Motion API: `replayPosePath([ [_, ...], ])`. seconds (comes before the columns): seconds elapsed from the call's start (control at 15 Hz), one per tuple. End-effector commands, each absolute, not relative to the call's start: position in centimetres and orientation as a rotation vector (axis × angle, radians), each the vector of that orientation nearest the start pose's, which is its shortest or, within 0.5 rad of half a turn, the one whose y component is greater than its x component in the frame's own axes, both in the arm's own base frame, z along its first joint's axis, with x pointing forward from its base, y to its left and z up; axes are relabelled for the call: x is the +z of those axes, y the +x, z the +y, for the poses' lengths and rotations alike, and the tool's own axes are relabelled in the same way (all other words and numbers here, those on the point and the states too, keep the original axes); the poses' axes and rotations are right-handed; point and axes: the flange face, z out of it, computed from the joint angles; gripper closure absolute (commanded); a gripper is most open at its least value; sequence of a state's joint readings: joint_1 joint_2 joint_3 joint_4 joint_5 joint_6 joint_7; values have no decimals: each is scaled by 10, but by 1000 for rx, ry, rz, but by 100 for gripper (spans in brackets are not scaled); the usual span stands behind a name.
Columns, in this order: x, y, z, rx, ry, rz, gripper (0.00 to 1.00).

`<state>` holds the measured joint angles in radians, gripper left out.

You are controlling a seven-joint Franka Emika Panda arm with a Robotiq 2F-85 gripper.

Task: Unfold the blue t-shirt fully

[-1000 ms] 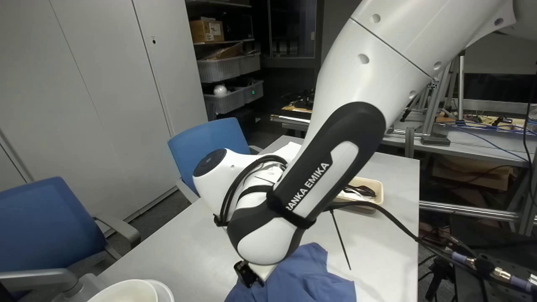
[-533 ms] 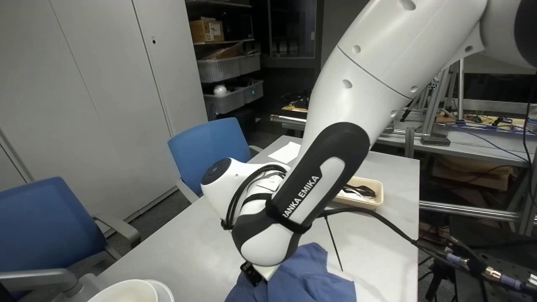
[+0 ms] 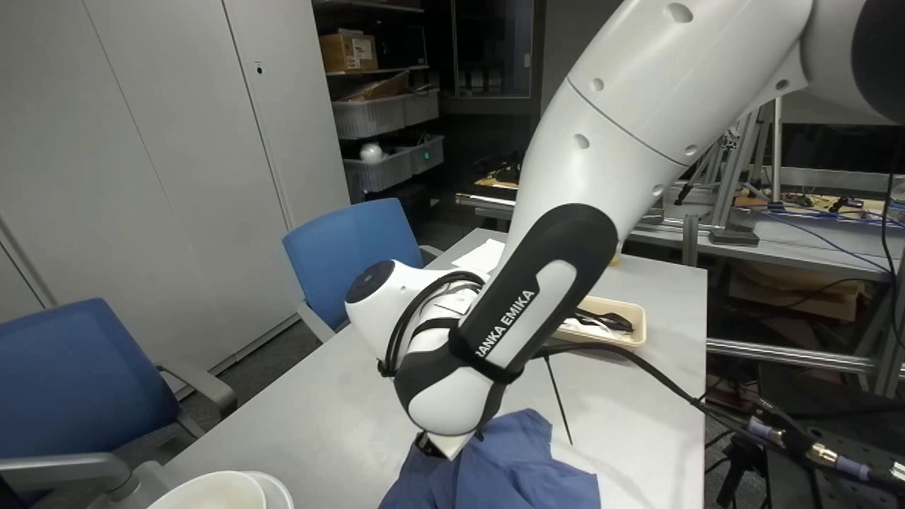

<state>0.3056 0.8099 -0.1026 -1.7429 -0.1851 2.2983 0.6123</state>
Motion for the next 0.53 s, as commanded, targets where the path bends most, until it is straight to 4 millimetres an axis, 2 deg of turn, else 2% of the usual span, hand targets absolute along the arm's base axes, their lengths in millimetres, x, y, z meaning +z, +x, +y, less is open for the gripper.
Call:
replayPosePath([
  [0.0, 99, 619, 127, 231, -3384, 461, 99],
  [0.27, 109, 613, 135, 174, -3398, 448, 100],
  [0.47, 134, 593, 159, 49, -3408, 316, 100],
])
